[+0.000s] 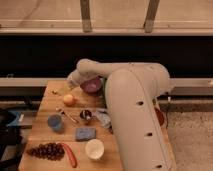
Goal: Place banana in paper cup
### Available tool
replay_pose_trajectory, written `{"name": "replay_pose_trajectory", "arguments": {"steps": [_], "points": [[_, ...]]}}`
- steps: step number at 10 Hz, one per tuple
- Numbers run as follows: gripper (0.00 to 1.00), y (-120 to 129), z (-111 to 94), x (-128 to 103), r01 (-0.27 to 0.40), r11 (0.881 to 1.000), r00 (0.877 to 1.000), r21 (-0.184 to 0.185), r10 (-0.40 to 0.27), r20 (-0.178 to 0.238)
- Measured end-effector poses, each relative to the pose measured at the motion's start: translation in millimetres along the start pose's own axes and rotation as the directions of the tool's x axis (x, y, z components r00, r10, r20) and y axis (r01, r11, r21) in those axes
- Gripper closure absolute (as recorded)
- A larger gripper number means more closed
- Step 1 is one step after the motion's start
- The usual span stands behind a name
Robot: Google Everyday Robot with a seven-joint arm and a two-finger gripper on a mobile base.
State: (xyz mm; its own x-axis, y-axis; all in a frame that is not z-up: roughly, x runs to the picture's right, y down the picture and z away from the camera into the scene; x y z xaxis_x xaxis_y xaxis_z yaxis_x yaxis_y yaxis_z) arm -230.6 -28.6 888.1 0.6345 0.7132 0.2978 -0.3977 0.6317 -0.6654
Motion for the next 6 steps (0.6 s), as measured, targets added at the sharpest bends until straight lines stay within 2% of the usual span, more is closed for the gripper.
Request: {"name": "replay_pose_trajectory", "arguments": {"steps": [3,6], "points": [[0.20,0.8,18.3,-8.5,0.011,1.000,1.000,-0.023,-0.011,0.000],[0.20,0.9,25.0,-8.4,0.015,0.999,1.000,-0.029,-0.015,0.020]]}}
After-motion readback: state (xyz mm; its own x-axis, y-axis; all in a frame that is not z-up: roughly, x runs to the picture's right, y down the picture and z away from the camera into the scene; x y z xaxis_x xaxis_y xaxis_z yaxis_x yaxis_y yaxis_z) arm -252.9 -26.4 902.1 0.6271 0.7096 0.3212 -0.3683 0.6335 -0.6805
